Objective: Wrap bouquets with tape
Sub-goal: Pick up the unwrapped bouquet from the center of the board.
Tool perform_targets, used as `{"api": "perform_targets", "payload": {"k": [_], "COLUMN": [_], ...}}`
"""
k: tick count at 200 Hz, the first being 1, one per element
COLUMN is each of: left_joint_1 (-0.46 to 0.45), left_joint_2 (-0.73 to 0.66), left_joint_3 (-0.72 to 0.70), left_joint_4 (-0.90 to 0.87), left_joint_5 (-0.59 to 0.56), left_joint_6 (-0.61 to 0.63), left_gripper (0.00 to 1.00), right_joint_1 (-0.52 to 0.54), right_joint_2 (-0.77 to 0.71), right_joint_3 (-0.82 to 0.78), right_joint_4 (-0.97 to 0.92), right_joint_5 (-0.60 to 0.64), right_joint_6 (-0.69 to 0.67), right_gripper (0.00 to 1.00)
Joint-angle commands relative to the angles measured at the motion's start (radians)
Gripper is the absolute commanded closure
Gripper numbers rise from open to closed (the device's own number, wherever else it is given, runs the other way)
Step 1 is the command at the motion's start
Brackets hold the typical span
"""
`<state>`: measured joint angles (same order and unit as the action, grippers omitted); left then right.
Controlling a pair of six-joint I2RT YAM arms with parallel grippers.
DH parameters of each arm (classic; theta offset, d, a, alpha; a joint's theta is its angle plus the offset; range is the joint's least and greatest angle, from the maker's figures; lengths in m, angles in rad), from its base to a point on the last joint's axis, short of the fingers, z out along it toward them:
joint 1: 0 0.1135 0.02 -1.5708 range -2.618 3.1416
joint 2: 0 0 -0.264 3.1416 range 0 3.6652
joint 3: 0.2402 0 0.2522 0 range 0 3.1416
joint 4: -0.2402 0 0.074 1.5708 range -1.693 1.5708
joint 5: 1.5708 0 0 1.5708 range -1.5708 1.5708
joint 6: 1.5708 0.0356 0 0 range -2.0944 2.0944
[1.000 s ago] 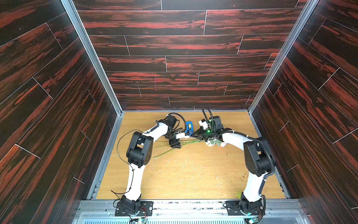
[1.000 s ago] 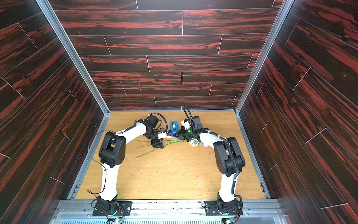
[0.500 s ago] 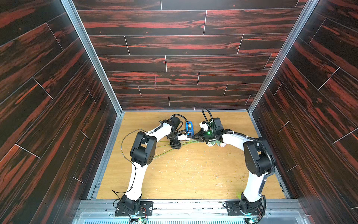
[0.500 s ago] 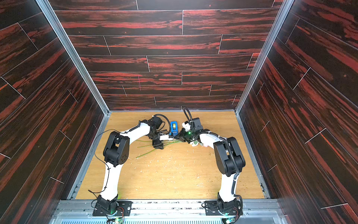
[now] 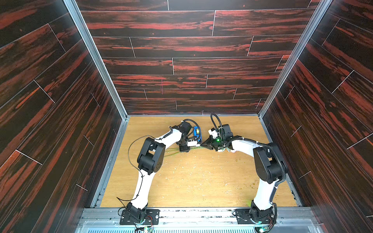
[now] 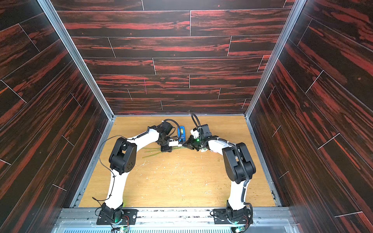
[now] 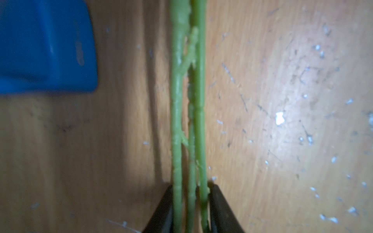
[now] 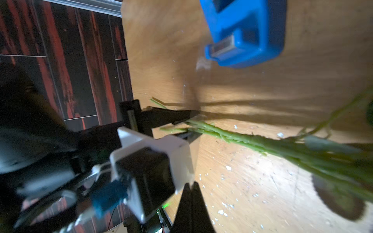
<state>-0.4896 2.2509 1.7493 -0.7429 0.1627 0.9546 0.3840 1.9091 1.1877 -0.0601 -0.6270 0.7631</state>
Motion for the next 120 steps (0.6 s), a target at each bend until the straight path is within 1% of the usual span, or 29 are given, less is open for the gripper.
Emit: {"api": "perform_targets", "payload": {"k": [1,12,25,53,100,120], "left_joint_1": [-0.009,-0.012,-0.014,-0.014,-0.010,-0.009], "left_joint_2": [0.043,0.051,0.059,0.058,0.039,0.031], "left_joint_3": [-0.018,-0.009,0.003,0.027,0.080,0.095], "left_joint_4": [0.012,0.009,0.001,0.010,0.000,0.006], "left_joint_5": [-0.080,-0.087,-0.094,-0.088,0.050,0.077], "left_joint_6": [0.018,0.016,0.013,-0.049,-0.098,-0.108], "left_gripper": [0.80,0.92,1.00,1.00,1.00,1.00], "right_joint_1": [0.001,0.001,0.001,0.002,0.001,0.001], "right_joint_2": [-0.078,-0.080,-0.085,-0.096,-0.103,-0.106], "right_joint_3": [-0.007,-0.011,-0.014,-0.021,-0.044,-0.056], "right_joint_4": [-0.051,-0.059,-0.068,-0.086,-0.080,-0.077], "right_joint_5": [-0.016,-0.013,-0.003,0.005,-0.001,-0.004], "right_joint_6": [-0.025,-0.030,-0.039,-0.053,-0.057,-0.059], "right_gripper": [1.00,1.00,1.00,1.00,1.00,1.00]}}
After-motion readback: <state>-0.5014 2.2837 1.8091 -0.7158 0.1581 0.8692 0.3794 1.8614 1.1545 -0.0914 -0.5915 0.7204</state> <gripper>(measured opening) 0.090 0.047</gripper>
